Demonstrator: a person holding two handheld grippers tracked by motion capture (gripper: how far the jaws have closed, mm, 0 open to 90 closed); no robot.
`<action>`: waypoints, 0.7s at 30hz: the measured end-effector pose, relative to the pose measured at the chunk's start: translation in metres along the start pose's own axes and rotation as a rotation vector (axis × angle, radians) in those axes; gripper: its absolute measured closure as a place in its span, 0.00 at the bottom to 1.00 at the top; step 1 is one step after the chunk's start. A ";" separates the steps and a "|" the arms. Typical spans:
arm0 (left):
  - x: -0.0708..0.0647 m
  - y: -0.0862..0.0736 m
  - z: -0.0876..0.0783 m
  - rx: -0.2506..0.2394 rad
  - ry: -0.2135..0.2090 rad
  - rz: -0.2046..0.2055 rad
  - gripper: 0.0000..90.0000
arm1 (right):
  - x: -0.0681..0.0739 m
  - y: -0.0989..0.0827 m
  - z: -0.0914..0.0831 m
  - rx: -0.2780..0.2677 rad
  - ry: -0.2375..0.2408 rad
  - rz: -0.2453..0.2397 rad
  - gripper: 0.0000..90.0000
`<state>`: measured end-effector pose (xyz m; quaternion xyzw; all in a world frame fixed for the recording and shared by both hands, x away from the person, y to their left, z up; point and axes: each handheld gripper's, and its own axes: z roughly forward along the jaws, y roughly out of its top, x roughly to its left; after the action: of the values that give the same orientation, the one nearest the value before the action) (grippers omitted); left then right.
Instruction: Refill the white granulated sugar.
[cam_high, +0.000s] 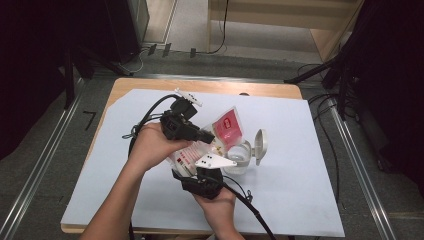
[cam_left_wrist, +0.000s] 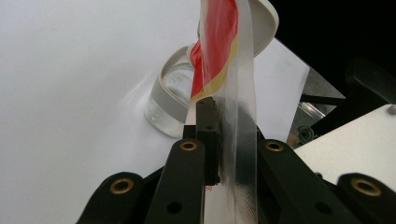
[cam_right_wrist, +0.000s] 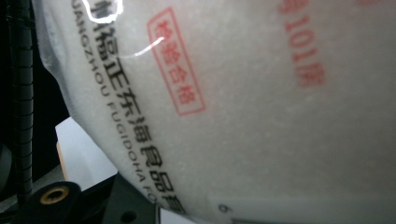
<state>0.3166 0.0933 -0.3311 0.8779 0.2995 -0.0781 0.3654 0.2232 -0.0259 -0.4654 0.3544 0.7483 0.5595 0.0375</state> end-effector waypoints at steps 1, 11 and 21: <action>0.000 0.000 0.000 -0.002 -0.006 0.000 0.94 | 0.000 -0.001 0.000 -0.003 0.007 0.010 0.67; 0.002 -0.002 -0.009 -0.004 -0.020 0.010 0.89 | -0.002 -0.006 -0.003 -0.029 0.033 0.065 0.68; 0.009 -0.010 -0.015 0.019 -0.050 -0.005 0.99 | 0.000 -0.010 -0.003 -0.012 0.026 0.054 0.67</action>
<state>0.3172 0.1135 -0.3292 0.8783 0.2919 -0.1035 0.3643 0.2173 -0.0297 -0.4731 0.3668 0.7356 0.5694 0.0149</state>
